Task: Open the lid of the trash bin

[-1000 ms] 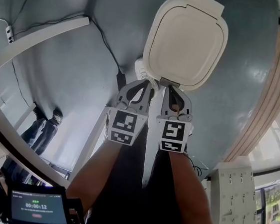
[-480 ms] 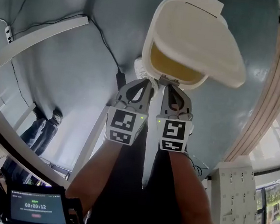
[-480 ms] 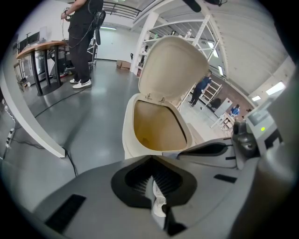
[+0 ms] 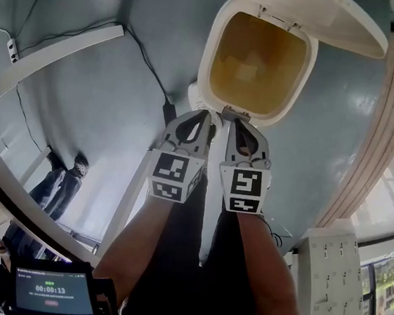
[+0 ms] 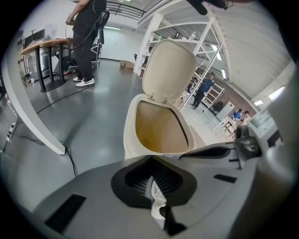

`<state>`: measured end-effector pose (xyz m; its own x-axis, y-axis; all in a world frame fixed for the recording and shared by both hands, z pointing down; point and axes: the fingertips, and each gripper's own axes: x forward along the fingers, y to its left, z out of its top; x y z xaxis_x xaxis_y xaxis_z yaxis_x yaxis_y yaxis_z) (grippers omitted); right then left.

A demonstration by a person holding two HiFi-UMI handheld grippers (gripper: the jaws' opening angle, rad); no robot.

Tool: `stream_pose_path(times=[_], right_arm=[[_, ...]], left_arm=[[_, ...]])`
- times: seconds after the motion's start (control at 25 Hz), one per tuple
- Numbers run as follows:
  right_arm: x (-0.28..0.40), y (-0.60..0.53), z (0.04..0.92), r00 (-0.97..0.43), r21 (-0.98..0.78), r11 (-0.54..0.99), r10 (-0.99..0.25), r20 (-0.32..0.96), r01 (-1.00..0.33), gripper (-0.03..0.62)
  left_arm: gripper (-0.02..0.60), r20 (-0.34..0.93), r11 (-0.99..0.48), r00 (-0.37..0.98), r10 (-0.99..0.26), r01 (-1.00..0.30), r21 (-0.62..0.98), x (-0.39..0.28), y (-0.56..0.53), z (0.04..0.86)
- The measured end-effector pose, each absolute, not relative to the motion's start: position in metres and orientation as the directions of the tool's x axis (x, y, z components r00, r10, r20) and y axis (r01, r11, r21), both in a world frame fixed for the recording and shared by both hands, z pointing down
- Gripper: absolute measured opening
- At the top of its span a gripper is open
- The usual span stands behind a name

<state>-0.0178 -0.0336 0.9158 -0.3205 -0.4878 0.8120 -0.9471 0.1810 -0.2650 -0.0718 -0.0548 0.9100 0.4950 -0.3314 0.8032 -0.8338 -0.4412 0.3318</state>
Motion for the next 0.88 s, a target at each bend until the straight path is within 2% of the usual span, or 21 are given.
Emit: stream_pose_path(times=[0.52, 0.88], right_arm=[[-0.016, -0.038, 0.916, -0.346, -0.324, 0.126, -0.425, 0.836, -0.938, -0.002], [-0.015, -0.052, 0.901, -0.347, -0.327, 0.128, -0.468, 0.813, -0.937, -0.002]], left_arm=[[0.000, 0.794, -0.458, 0.508, -0.333, -0.824, 0.334, -0.062, -0.056, 0.908], [0.000, 0.802, -0.474, 0.501, -0.326, -0.820, 0.320, -0.059, -0.059, 0.904]])
